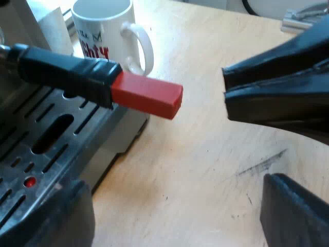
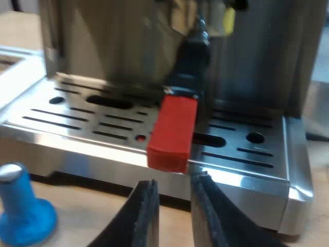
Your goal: Grind coffee beans and then tamp
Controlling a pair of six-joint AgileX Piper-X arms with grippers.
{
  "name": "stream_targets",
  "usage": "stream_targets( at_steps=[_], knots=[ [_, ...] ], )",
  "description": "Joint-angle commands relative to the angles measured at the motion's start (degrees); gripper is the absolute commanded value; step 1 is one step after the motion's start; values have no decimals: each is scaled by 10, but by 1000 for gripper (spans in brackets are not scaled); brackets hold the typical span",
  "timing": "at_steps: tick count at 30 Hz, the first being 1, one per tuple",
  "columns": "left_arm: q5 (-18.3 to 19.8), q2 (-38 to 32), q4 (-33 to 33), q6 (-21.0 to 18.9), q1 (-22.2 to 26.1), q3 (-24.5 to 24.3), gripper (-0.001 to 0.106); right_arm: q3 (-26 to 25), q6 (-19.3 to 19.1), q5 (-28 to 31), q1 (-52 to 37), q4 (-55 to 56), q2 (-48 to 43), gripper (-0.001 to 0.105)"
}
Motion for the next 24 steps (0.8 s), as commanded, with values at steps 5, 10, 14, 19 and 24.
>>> stream_targets(
  at_steps=[5, 10, 14, 19, 24],
  knots=[
    [2, -50, 21, -6, -3, -1, 68, -4, -6, 8, 9, 20, -67, 23],
    [2, -87, 54, -6, -3, -1, 68, -4, -7, -10, 9, 19, -109, 51],
    [4, -121, 64, -10, -3, -1, 68, -8, -10, -33, 9, 25, -143, 62],
    [12, -157, 64, -27, -3, -1, 68, -55, -10, -38, 8, 115, -156, 62],
    [12, -165, 64, -32, -3, -1, 68, -120, 20, -64, 3, 226, -156, 62]
  ],
)
